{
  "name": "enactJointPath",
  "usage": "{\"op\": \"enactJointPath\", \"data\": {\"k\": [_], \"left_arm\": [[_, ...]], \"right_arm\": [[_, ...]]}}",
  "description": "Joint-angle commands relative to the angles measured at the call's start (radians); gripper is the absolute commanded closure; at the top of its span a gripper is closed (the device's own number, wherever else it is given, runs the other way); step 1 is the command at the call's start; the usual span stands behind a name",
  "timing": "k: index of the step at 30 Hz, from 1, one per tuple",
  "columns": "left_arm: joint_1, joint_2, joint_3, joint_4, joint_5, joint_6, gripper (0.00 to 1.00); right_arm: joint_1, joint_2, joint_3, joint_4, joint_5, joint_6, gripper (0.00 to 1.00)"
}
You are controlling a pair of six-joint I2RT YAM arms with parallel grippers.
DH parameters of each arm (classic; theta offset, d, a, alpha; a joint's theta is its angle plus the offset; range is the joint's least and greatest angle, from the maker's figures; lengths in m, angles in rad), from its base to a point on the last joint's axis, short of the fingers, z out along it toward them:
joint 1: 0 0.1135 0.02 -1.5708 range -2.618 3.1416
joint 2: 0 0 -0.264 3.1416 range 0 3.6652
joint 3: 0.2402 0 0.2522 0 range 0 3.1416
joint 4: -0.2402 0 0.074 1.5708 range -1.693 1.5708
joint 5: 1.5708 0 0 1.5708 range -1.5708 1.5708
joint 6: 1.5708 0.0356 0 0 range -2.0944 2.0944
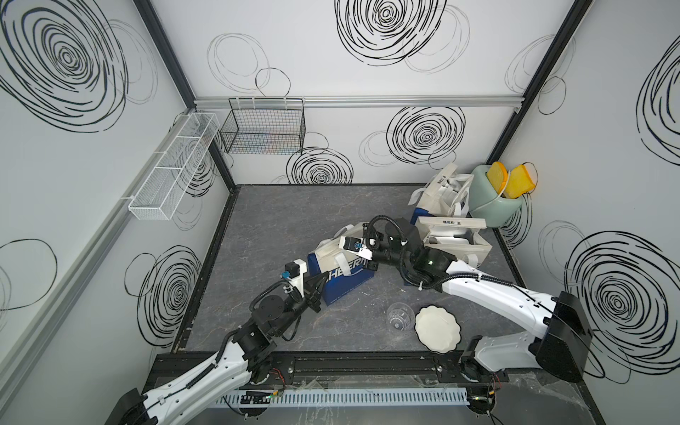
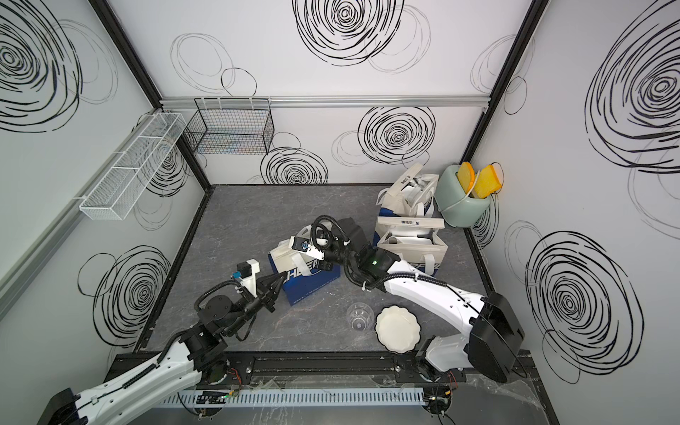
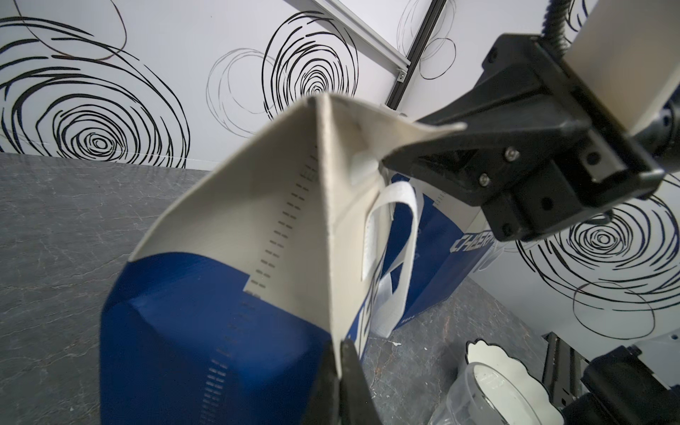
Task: Open the takeout bag
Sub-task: Open the takeout bag at the center of the board.
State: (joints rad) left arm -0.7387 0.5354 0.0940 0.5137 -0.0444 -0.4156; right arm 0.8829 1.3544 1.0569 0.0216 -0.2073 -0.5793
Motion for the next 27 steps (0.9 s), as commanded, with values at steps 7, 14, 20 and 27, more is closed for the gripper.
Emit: {"op": "enactJointPath", "data": {"k": [7, 14, 20, 27], "left_arm": [[0.002, 0.000, 0.010, 0.000, 0.010, -0.002, 1.00], [0.002, -0.001, 0.007, 0.002, 0.010, -0.004, 1.00], [0.003, 0.001, 0.005, 0.006, 0.010, -0.003, 1.00], [0.004, -0.003, 0.004, 0.004, 0.012, -0.003, 1.00]], "right_arm": [[-0.026, -0.016, 0.061, 0.100, -0.040, 0.057, 1.00], [-0.017, -0.015, 0.041, 0.108, -0.022, 0.027, 1.00], [0.000, -0.065, 0.003, 0.098, -0.012, -0.087, 0.79], [0.044, -0.084, -0.019, 0.041, 0.015, -0.218, 0.58]]}}
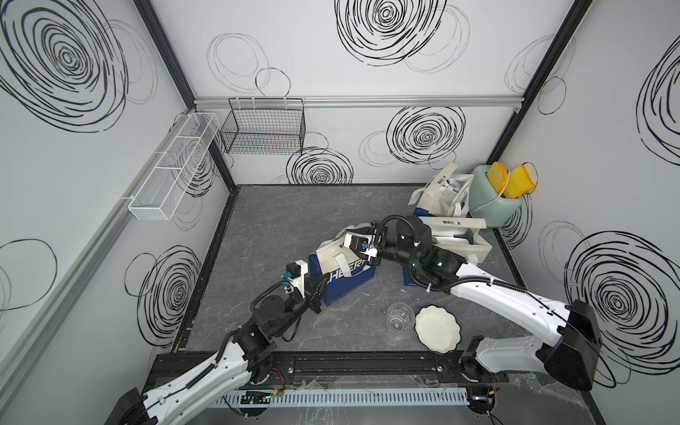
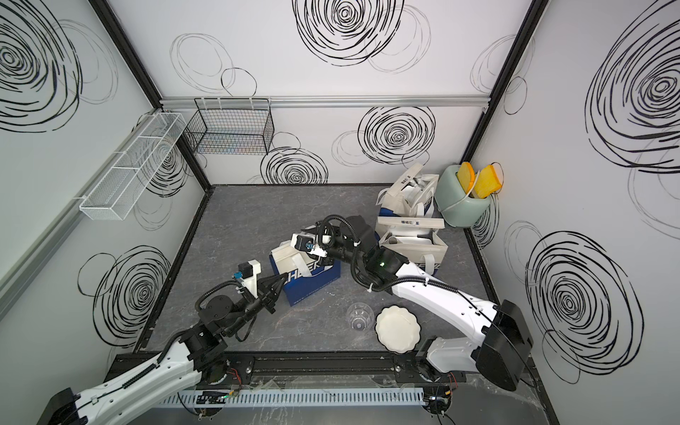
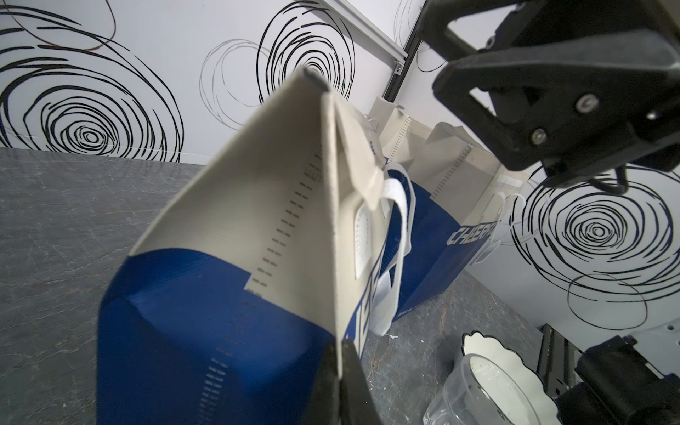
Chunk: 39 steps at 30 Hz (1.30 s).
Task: Open the takeout bag
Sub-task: Open the takeout bag at the center of the board.
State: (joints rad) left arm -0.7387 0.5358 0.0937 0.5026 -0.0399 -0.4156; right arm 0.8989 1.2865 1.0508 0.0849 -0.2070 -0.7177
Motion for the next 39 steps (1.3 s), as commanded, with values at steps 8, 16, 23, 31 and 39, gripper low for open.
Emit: {"op": "enactJointPath", "data": {"k": [8, 16, 23, 31, 39], "left_arm": [[0.006, -0.011, 0.005, 0.011, 0.005, -0.004, 1.00], [0.007, -0.005, 0.006, 0.013, 0.010, -0.006, 1.00], [0.008, -0.019, 0.002, 0.006, 0.005, -0.005, 1.00], [0.010, -0.012, 0.002, 0.010, 0.007, -0.006, 1.00], [0.010, -0.006, 0.003, 0.013, 0.008, -0.006, 1.00]], "right_arm": [[0.156, 0.082, -0.017, -0.030, 0.070, -0.153, 0.49], [0.201, 0.133, -0.038, 0.086, 0.230, -0.193, 0.48], [0.206, 0.117, -0.081, 0.212, 0.294, -0.224, 0.48], [0.205, 0.151, -0.091, 0.267, 0.394, -0.264, 0.48], [0.206, 0.155, -0.074, 0.301, 0.407, -0.244, 0.52]]}}
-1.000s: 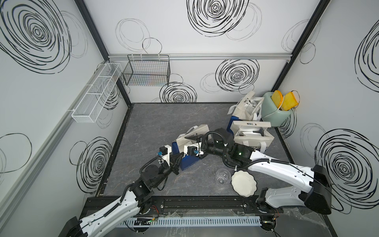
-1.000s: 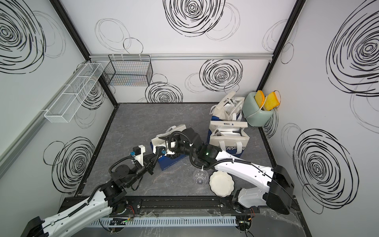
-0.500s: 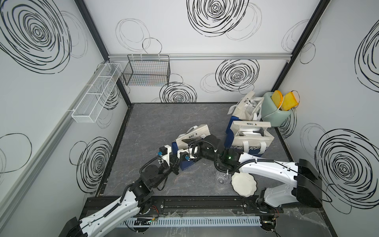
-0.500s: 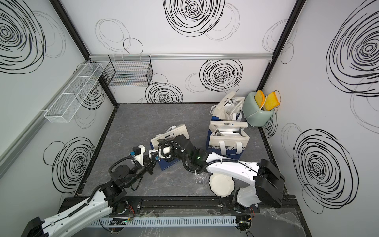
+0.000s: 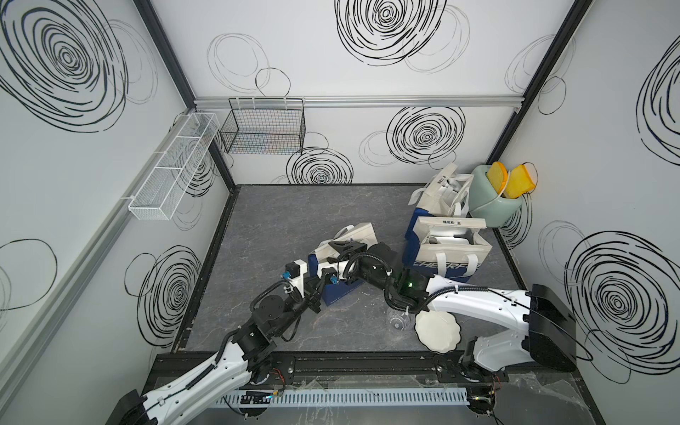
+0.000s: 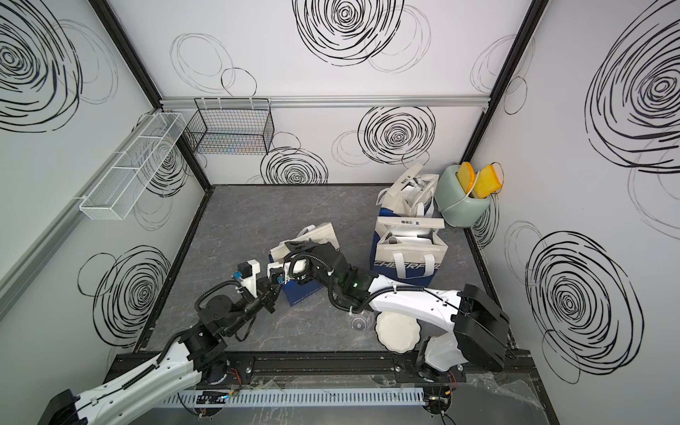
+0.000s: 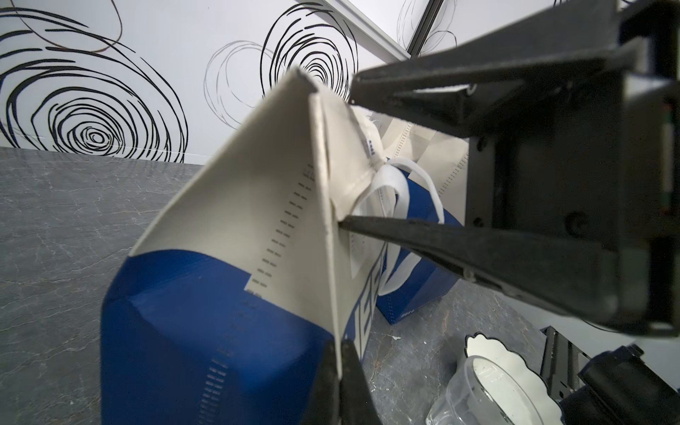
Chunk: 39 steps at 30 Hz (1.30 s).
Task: Open the takeout bag
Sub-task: Open the takeout bag at the center of the board.
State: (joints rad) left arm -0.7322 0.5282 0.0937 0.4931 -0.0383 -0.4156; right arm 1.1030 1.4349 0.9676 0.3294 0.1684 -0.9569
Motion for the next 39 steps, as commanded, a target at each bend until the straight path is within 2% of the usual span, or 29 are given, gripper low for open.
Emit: {"op": "enactJointPath", "data": {"k": [1, 8, 19, 26, 36, 39], "left_arm": [[0.004, 0.003, 0.003, 0.025, 0.008, -0.007, 1.00], [0.004, 0.017, 0.005, 0.031, 0.013, -0.006, 1.00], [0.004, -0.002, 0.000, 0.021, 0.006, -0.006, 1.00], [0.004, 0.001, 0.000, 0.020, 0.009, -0.007, 1.00], [0.005, -0.001, -0.002, 0.019, 0.009, -0.006, 1.00], [0.007, -0.004, -0.004, 0.019, 0.009, -0.006, 1.00]], "right_arm": [[0.001, 0.006, 0.009, 0.066, 0.035, 0.004, 0.54], [0.013, 0.016, 0.032, 0.067, 0.017, 0.084, 0.54], [0.041, 0.045, -0.003, 0.092, 0.027, 0.045, 0.48], [0.045, 0.062, 0.009, 0.140, 0.077, 0.032, 0.47], [0.049, 0.043, -0.011, 0.216, 0.104, 0.038, 0.59], [0.049, 0.036, -0.019, 0.211, 0.091, 0.042, 0.68]]}}
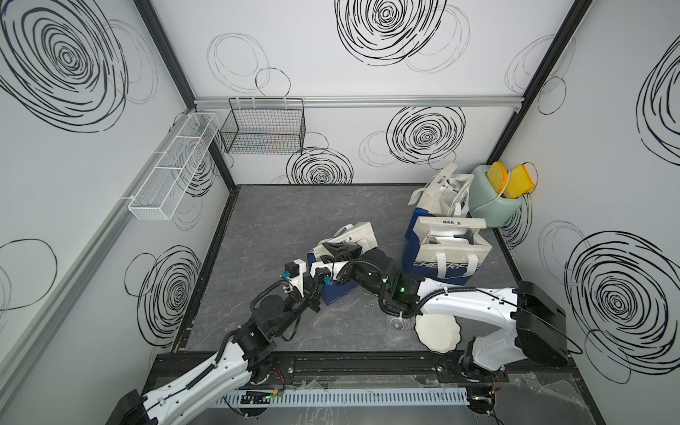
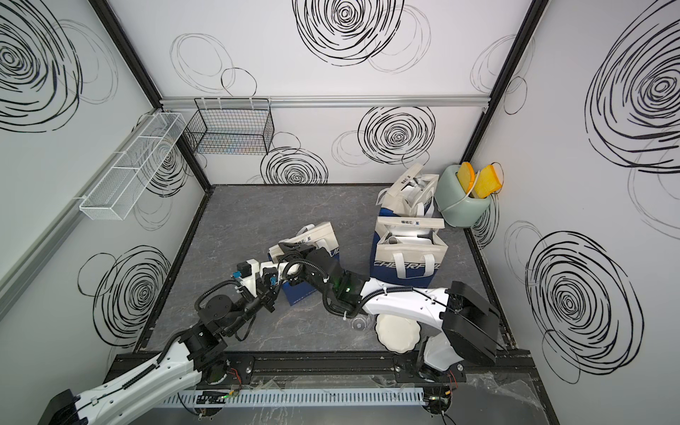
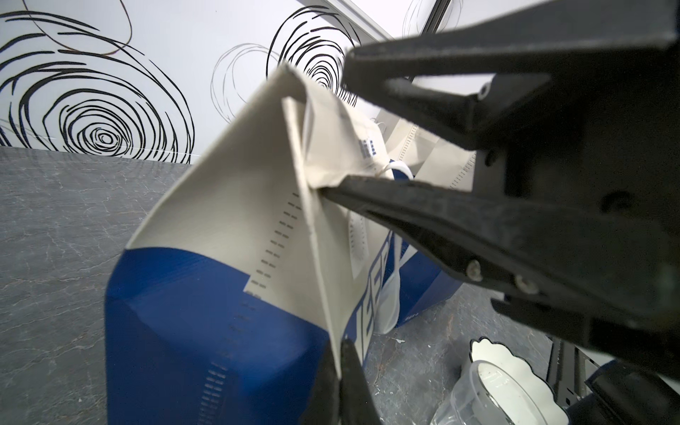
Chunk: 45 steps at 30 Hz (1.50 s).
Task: Open the takeout bag
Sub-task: Open the takeout bag at the center of the board.
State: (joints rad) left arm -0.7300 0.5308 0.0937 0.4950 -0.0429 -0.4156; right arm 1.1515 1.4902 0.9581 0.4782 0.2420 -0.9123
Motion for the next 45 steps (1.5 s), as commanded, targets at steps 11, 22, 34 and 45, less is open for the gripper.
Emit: {"op": "enactJointPath", "data": {"k": [11, 22, 34, 45], "left_arm": [[0.006, -0.006, -0.003, 0.017, 0.012, -0.007, 1.00], [0.007, -0.016, -0.005, 0.003, 0.003, -0.006, 1.00], [0.010, -0.023, -0.001, -0.004, 0.002, -0.006, 1.00], [0.010, -0.021, 0.035, -0.055, -0.011, -0.057, 1.00]], "right_arm": [[0.000, -0.002, 0.001, -0.003, 0.004, 0.001, 1.00], [-0.063, -0.075, 0.049, -0.070, -0.127, 0.219, 1.00], [-0.252, -0.128, 0.130, -0.172, -0.375, 0.469, 1.00], [-0.268, -0.069, 0.248, -0.354, -0.448, 0.366, 1.00]]}}
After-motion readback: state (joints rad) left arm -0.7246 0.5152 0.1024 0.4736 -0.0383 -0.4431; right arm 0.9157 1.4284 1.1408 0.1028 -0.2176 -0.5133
